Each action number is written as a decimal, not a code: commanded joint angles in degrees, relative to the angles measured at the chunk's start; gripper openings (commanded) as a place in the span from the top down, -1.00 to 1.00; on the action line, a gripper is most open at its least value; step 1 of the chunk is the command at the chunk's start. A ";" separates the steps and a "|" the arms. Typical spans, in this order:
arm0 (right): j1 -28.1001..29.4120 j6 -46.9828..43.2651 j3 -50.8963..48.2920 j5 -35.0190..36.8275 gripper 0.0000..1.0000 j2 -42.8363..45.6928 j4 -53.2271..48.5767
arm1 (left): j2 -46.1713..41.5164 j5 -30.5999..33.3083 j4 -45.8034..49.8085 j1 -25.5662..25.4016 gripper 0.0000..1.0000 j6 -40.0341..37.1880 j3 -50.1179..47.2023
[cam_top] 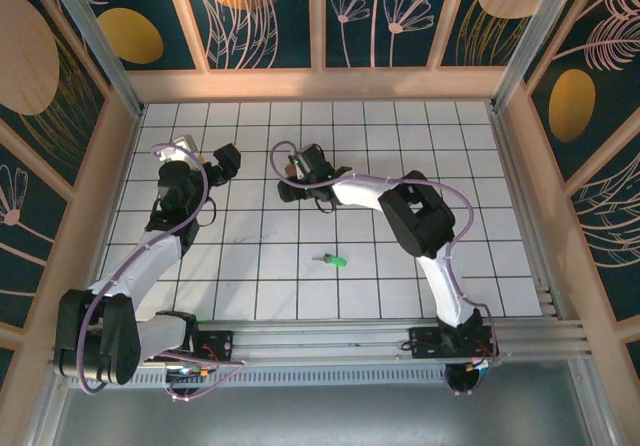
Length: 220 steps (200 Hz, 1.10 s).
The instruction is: Put the keys on the keyring
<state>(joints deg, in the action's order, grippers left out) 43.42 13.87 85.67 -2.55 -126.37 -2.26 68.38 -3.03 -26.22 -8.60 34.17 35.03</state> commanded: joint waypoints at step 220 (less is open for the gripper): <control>17.55 8.45 -17.29 5.45 -0.46 8.84 -5.12 | -0.97 -2.20 0.73 -0.45 -0.98 0.28 1.01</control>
<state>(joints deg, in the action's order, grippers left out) 58.72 20.10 70.96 6.11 -117.23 1.21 68.12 -4.12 -25.26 -8.64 34.17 35.03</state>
